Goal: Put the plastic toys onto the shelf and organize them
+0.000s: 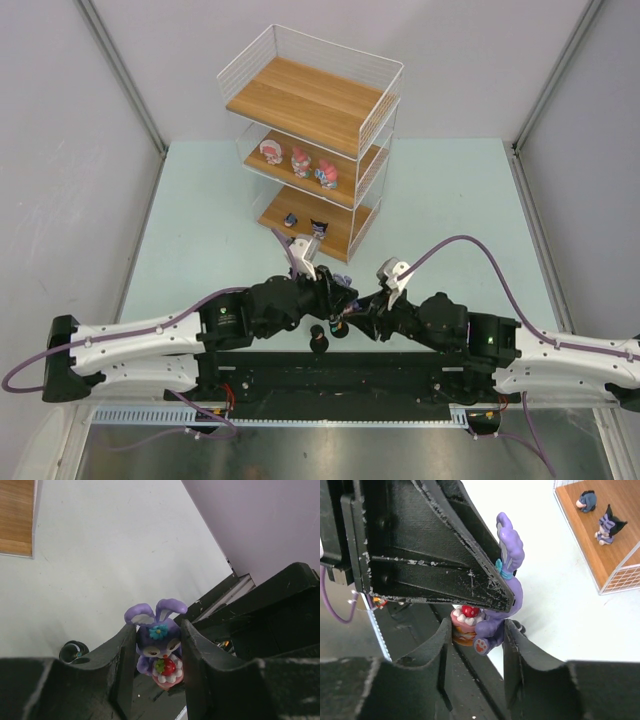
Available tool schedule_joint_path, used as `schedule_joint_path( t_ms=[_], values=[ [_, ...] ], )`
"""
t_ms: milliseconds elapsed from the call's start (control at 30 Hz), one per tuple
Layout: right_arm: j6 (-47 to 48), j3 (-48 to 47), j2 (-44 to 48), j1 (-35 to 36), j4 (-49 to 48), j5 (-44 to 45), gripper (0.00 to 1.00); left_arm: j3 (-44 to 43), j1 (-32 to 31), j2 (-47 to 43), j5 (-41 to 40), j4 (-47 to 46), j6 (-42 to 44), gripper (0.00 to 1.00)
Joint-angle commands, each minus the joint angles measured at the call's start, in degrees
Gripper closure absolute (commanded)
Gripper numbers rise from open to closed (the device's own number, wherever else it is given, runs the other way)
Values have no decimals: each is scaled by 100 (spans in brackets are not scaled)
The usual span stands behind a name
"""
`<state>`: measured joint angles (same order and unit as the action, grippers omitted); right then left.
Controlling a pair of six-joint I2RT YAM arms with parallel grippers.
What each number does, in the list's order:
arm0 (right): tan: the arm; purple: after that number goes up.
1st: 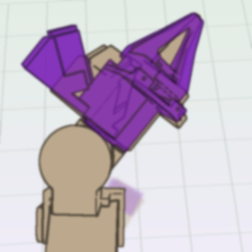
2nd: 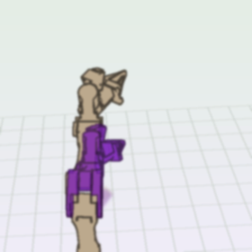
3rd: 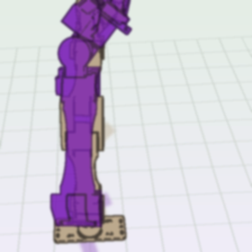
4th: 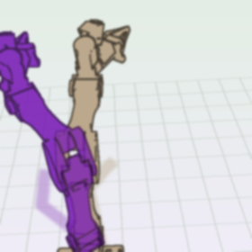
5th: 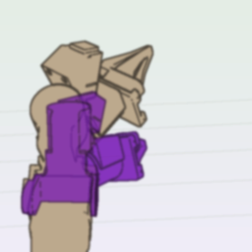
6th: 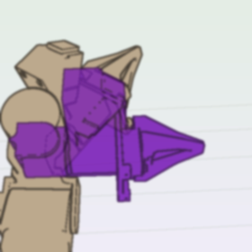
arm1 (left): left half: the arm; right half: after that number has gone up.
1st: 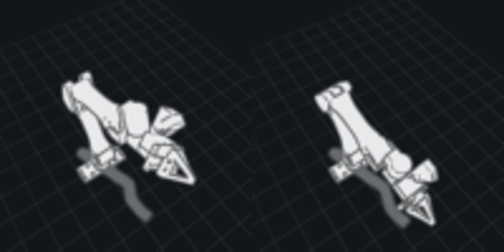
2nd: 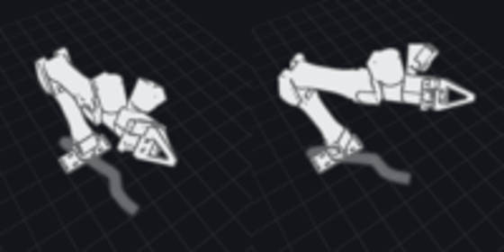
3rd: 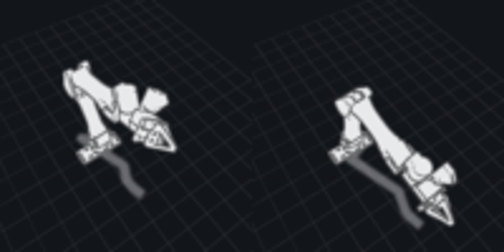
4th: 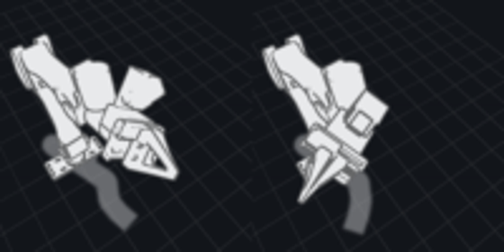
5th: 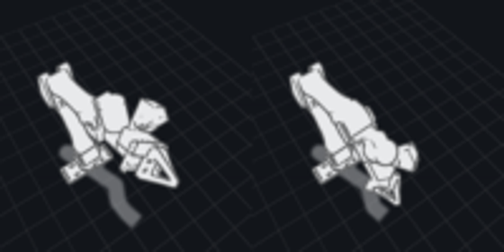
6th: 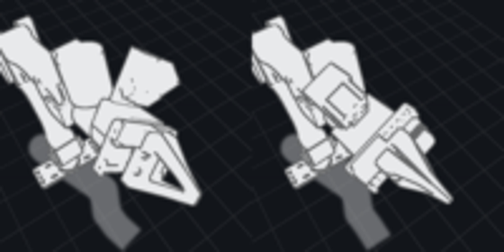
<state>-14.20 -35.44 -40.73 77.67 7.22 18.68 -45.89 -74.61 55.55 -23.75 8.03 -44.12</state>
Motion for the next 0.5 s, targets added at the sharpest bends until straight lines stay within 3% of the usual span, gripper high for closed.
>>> schedule_joint_path(
  t_ms=[0, 33, 333, 367, 400, 467],
  values=[
    [-13, -235, 109, 3, -212, 48, 92, -17, -36, -185, 107, -425, -132, 100],
    [-13, -235, 109, 11, -213, 40, 100, -8, -36, -185, 116, -443, -132, 99],
    [22, -235, 118, 3, -204, 75, 100, 27, -36, -211, 116, -522, -141, 84],
    [31, -235, 118, 11, -186, 75, 100, 27, -36, -211, 125, -531, -141, 80],
    [40, -235, 127, 3, -186, 83, 100, 36, -28, -220, 125, -539, -132, 65],
    [40, -235, 127, 11, -178, 110, 100, 36, -27, -229, 133, -548, -141, 54]
  ],
)
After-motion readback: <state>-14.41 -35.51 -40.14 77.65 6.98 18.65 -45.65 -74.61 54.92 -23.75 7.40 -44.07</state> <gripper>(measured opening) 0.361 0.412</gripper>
